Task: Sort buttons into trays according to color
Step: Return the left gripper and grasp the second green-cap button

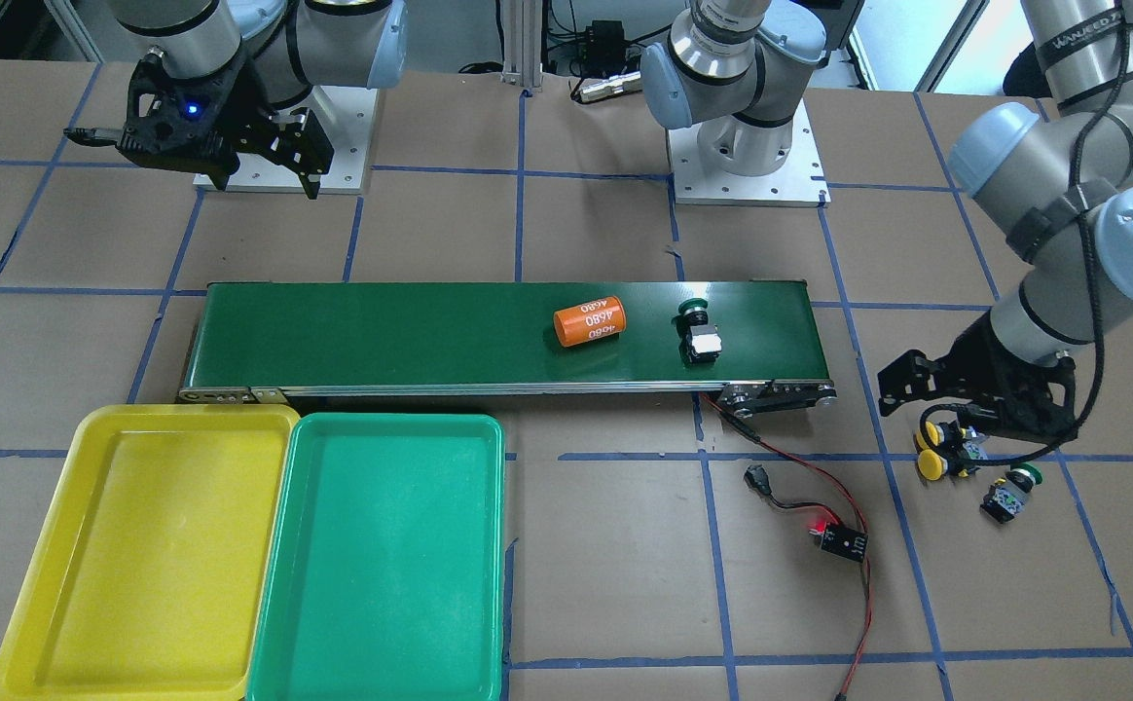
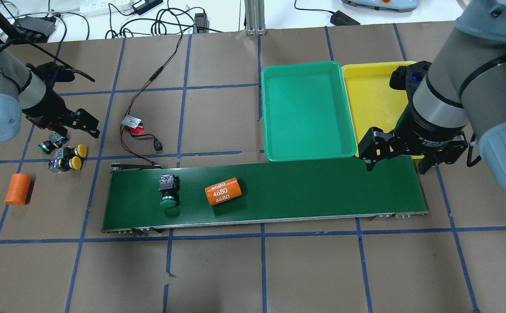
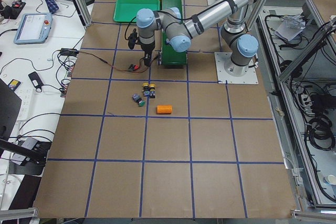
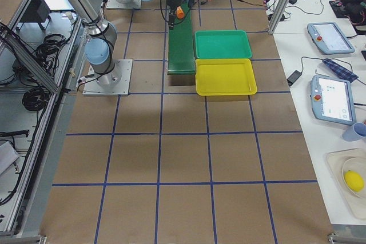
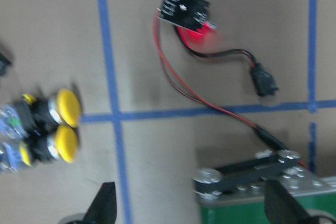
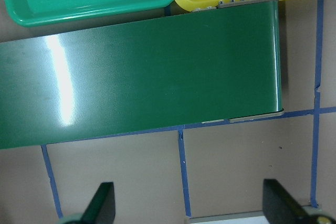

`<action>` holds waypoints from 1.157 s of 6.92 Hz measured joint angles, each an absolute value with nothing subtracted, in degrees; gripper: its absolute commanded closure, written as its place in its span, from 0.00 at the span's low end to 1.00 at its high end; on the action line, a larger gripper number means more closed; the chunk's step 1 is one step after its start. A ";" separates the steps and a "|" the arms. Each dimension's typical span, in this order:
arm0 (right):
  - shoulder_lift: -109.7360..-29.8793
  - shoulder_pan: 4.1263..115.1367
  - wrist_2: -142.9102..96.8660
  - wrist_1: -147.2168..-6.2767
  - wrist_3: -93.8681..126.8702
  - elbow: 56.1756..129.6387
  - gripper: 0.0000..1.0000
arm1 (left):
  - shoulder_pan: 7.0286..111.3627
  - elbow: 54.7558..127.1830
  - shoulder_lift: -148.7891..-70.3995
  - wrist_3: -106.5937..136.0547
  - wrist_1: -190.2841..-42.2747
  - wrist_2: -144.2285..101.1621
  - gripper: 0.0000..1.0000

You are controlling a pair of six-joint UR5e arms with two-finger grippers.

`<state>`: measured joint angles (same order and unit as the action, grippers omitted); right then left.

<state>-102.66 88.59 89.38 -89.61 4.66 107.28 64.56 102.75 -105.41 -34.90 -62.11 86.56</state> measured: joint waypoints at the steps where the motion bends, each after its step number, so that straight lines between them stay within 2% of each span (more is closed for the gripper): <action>1: -102.65 88.59 89.43 -89.59 4.66 107.29 0.00 | 60.83 100.92 -108.96 -41.35 -59.98 86.48 0.00; 4: -102.65 88.59 89.37 -89.50 4.66 107.31 0.00 | 55.14 95.88 -118.58 -55.68 -52.94 85.96 0.00; 6: -102.66 88.59 89.42 -89.42 4.66 107.31 0.00 | 54.73 94.49 -121.81 -59.09 -49.34 85.85 0.00; 7: -102.66 88.59 89.46 -89.37 4.66 107.31 0.00 | 54.70 94.12 -122.39 -59.92 -49.04 85.91 0.06; 8: -102.66 88.59 89.57 -89.33 4.64 107.31 0.00 | 54.56 94.27 -122.76 -60.25 -49.10 85.96 0.18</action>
<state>-102.66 88.59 89.57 -89.33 4.64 107.31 54.56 94.27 -122.76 -60.25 -49.10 85.96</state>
